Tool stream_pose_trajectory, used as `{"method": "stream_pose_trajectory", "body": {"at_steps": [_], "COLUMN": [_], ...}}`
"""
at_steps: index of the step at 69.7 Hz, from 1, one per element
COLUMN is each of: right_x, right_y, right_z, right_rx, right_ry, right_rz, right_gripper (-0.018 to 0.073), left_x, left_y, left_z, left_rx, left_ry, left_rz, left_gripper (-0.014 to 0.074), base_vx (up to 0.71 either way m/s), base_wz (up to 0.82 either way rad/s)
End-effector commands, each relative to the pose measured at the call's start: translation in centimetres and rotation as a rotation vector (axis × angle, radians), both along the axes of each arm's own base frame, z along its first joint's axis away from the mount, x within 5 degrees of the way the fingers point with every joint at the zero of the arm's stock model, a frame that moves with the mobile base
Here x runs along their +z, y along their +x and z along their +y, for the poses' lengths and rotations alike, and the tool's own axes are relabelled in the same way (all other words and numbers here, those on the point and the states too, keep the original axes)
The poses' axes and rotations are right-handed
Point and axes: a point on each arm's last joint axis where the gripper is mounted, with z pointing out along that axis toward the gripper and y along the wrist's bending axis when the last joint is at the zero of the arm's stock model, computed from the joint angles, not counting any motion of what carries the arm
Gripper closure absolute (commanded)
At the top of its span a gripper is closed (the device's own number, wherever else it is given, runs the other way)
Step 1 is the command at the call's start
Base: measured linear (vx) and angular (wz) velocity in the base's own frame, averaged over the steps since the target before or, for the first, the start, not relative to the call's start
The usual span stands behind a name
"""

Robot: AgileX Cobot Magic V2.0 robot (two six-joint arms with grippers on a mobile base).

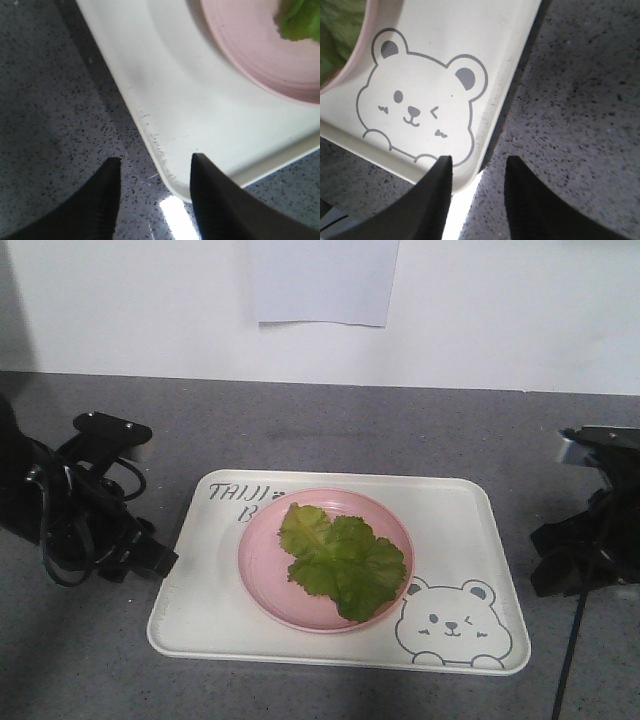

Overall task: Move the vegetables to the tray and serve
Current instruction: 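Open both grippers and lift them away from the tray edges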

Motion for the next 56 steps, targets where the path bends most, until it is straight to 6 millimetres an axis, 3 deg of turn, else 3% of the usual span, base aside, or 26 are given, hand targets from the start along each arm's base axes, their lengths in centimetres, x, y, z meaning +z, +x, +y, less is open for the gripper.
{"method": "stream_pose_trajectory", "body": {"at_steps": [1, 10, 21, 36, 56], "right_x": [3.3, 4.9, 5.3, 5.9, 6.8], "right_y": [-1.7, -4.1, -7.6, -12.7, -18.4], "right_z": [-0.3, -0.8, -0.8, -0.7, -0.5], "right_rx": [-0.034, -0.100, -0.136, -0.162, -0.189], "right_ry": [-0.062, -0.139, -0.165, -0.197, -0.226], "right_rz": [-0.107, -0.190, -0.308, -0.509, -0.727], "right_gripper": [0.0297, 0.0297, 0.0297, 0.0297, 0.0297], "left_x": [3.4, 4.4, 3.3, 2.6, 3.5], "left_y": [-0.9, -1.5, -2.9, -6.9, -12.1], "left_z": [0.5, 2.2, 4.5, 5.9, 6.7], "left_rx": [0.012, 0.077, 0.161, 0.216, 0.226], "left_ry": [-0.052, -0.067, -0.062, -0.089, -0.137], "left_rz": [-0.135, -0.199, -0.222, -0.348, -0.535], "left_gripper": [0.0268, 0.0268, 0.0268, 0.0268, 0.0268], "base_vx": [0.00, 0.00, 0.00, 0.00, 0.00], "base_wz": [0.00, 0.00, 0.00, 0.00, 0.00]}}
